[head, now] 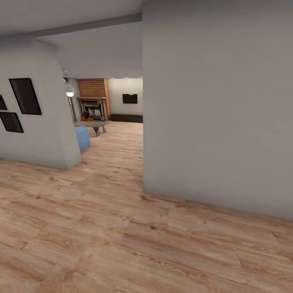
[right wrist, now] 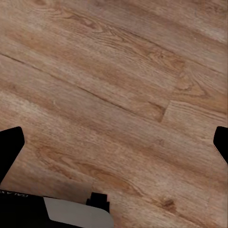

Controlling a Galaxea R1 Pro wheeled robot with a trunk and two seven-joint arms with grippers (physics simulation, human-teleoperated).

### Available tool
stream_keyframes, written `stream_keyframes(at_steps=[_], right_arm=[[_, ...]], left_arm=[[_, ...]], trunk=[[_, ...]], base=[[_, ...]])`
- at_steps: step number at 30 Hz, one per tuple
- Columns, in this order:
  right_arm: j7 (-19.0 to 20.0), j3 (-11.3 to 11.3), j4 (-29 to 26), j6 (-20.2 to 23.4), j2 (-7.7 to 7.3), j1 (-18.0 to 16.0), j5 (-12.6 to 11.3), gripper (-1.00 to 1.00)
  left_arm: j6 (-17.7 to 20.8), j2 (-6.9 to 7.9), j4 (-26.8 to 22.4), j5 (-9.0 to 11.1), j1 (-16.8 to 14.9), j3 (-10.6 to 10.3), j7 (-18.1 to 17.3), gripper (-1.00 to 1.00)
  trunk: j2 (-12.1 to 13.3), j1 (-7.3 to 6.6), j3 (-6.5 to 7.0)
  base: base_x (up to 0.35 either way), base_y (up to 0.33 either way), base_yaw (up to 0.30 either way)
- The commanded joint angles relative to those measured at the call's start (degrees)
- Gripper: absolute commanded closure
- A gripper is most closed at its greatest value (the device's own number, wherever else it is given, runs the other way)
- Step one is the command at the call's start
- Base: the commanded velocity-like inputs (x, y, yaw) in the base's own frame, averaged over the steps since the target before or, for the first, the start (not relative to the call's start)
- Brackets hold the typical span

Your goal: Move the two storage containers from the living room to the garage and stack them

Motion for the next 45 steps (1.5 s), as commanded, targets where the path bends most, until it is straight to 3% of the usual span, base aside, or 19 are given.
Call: stream_keyframes(at_steps=[1,21,45], right_arm=[[-0.01,0.42,0.24,-0.41,0.00,-0.11,0.06,-1.00],[0.08,0.42,0.25,-0.35,0.00,-0.11,0.01,-1.00],[0.07,0.42,0.22,-0.35,0.00,-0.11,-0.01,-1.00]], left_arm=[[-0.37,0.02,0.27,0.25,-0.10,0.25,-0.27,-1.00],[-0.37,0.00,0.27,0.25,-0.11,0.25,-0.27,-1.00],[-0.37,0.00,0.27,0.25,-0.13,0.22,-0.27,-1.00]], trunk=[[-0.10,0.06,-0.10],[-0.10,0.06,-0.10],[-0.10,0.06,-0.10]], base=[[0.325,0.000,0.000],[0.326,0.000,0.008],[0.325,0.000,0.241]])
